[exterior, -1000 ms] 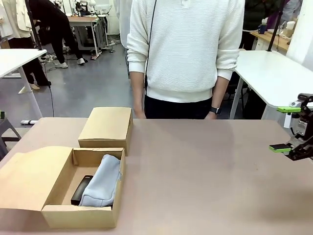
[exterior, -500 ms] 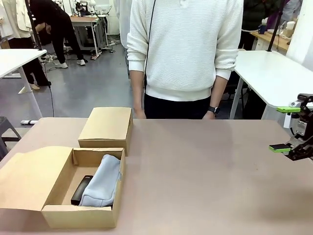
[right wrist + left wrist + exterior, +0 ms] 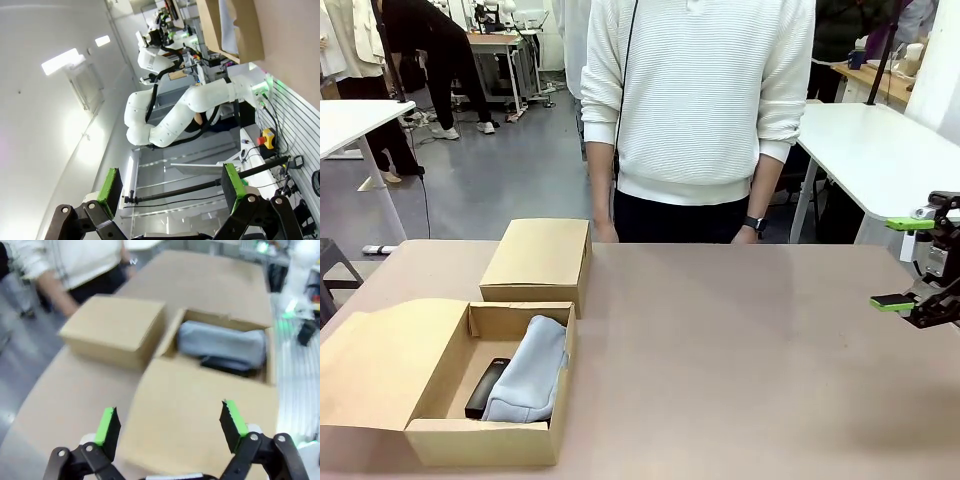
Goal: Place items inside the box.
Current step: Close the lid of the Mailer Box closest to the robot.
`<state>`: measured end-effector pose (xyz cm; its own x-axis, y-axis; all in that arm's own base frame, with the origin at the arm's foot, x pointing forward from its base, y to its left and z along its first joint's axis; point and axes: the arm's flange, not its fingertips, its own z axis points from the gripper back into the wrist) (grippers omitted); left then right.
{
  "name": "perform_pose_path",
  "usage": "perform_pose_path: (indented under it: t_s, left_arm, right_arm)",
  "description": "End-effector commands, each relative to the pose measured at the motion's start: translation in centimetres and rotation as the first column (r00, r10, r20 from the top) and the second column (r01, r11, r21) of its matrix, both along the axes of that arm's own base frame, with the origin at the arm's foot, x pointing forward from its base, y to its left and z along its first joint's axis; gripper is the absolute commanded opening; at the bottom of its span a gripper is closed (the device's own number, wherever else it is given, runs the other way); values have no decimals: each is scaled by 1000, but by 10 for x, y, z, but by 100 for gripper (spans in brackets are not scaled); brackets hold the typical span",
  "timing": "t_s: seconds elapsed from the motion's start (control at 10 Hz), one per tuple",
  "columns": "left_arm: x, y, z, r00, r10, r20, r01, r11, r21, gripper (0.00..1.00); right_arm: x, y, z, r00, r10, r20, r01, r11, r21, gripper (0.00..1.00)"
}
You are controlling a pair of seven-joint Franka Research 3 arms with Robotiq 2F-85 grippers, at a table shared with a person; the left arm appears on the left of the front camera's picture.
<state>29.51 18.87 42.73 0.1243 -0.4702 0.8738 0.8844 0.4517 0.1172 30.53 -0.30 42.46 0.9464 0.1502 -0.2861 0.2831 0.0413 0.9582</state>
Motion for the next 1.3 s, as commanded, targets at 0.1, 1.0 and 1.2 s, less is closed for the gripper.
perform_pose_path:
  t_s: [0.1, 1.0, 1.2]
  left_arm:
    - [-5, 2, -61, 989, 77, 127, -99, 979, 178, 100]
    - [-7, 7, -147, 981, -192, 8, 184, 951, 248, 100]
    - [-9, -11, -151, 962, -273, 24, 263, 946, 187, 100]
  right_arm:
    - [1, 1, 6, 1000, -7, -18, 7, 1000, 14, 100]
    - [1, 1, 6, 1000, -7, -18, 7, 1000, 14, 100]
    - [1, 1, 6, 1000, -7, -18, 7, 1000, 14, 100]
